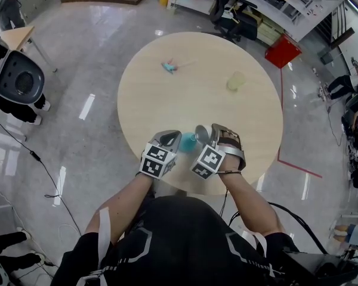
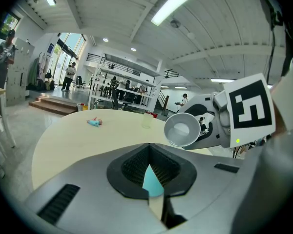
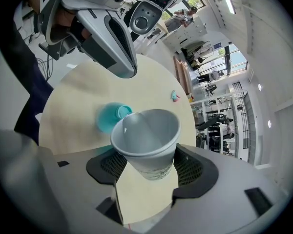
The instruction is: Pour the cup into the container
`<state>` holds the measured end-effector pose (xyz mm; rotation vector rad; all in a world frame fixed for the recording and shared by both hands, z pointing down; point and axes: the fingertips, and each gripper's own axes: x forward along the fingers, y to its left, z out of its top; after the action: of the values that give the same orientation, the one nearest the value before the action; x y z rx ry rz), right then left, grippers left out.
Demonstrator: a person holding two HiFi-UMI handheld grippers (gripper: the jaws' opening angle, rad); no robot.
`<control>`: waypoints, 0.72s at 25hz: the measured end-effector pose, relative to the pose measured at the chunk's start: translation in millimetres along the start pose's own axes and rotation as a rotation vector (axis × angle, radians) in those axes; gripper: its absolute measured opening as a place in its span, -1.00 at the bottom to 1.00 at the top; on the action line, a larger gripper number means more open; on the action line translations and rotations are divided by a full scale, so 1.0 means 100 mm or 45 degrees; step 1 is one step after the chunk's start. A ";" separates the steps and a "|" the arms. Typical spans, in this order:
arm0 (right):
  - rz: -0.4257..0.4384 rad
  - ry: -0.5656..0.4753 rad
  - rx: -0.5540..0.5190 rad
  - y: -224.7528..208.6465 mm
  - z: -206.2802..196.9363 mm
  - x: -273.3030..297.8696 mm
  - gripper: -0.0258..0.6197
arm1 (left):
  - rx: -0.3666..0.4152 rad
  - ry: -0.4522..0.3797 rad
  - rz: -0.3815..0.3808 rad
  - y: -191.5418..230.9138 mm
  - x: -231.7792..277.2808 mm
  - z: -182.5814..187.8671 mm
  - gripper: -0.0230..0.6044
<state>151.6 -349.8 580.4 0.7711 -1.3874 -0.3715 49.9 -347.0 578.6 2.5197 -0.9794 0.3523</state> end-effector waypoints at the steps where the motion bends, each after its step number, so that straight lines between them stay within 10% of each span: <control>1: -0.002 0.001 -0.003 0.00 0.00 -0.01 0.02 | -0.002 -0.001 0.000 0.00 0.00 0.00 -0.95; 18: -0.014 0.003 -0.032 -0.02 0.01 -0.05 0.02 | -0.007 0.001 0.015 0.01 -0.02 0.02 -0.95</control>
<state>150.5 -348.0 575.0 0.7583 -1.3743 -0.3954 48.3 -347.6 576.2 2.5098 -0.9938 0.3530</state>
